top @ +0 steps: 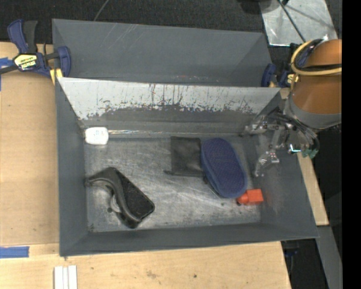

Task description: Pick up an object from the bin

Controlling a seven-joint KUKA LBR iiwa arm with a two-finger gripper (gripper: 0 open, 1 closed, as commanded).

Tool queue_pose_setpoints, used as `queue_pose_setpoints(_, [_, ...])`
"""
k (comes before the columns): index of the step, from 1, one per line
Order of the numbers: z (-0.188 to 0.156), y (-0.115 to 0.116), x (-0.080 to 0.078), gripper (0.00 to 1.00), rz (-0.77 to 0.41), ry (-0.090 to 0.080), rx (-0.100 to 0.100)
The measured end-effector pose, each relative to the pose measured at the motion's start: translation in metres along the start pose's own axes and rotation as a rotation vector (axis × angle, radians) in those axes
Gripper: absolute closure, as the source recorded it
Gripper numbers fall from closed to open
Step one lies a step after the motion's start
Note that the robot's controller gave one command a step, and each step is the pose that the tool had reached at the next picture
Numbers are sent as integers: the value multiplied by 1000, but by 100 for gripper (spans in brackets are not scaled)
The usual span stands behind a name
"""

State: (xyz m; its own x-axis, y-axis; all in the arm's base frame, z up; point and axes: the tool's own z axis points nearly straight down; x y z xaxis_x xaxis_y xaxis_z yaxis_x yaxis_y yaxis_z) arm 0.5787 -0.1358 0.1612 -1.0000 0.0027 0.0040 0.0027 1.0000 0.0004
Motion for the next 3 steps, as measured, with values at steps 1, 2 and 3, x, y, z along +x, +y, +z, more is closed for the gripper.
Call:
queue_pose_setpoints(1, [75,37,-46,0,-228,-5,4])
queue_pose_setpoints(2, [73,36,-47,100,-228,-9,6])
queue_pose_setpoints(3, [-62,44,-46,100,-596,-14,6])
